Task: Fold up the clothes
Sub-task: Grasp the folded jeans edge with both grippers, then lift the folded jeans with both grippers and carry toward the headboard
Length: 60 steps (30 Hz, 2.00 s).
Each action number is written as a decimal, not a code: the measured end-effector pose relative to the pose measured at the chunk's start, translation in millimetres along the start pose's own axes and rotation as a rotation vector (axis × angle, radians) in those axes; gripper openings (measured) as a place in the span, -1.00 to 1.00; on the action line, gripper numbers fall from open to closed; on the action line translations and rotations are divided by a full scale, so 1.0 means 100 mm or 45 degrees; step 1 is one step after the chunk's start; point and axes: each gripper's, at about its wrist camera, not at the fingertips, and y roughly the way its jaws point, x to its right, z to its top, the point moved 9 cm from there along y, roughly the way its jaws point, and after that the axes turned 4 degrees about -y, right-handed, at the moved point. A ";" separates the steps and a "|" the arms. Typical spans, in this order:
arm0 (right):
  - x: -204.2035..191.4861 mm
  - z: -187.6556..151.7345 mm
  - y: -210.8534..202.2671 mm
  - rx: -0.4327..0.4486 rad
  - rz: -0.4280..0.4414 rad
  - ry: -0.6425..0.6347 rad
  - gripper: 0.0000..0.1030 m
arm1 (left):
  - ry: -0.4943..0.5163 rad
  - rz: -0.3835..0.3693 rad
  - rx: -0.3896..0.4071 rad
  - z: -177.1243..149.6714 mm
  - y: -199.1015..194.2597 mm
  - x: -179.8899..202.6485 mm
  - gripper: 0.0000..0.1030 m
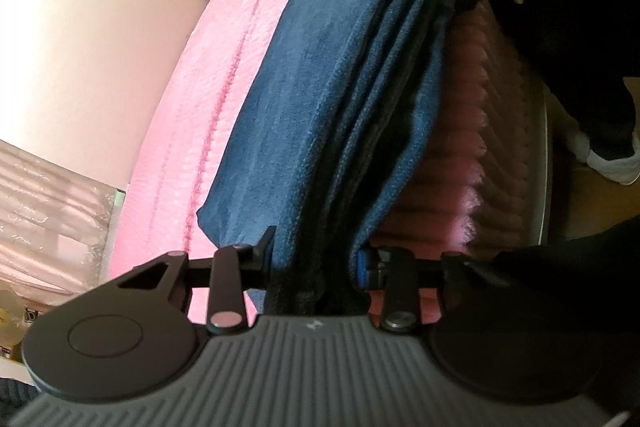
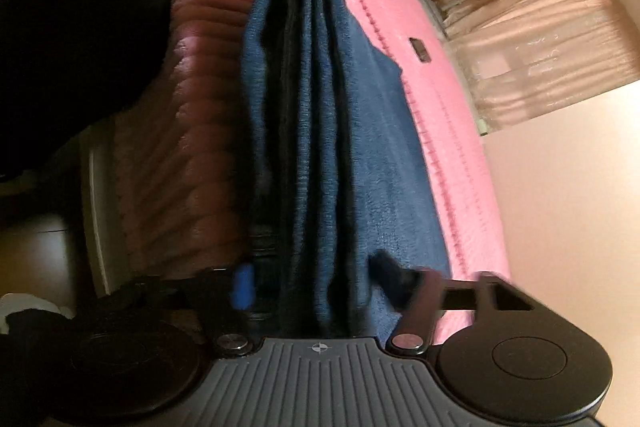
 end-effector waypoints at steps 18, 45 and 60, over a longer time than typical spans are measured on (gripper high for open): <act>-0.04 0.11 -0.02 -0.039 -0.048 0.101 0.03 | -0.146 -0.088 0.022 -0.03 -0.02 -0.28 -0.38; 1.98 -0.29 -1.11 -0.006 0.386 0.304 -0.53 | -0.077 -0.470 -0.144 1.25 -0.79 -1.41 -0.40; 3.50 -2.47 -2.57 -0.366 0.203 0.497 -0.54 | 0.153 -0.544 0.228 4.64 -0.26 -1.50 -0.40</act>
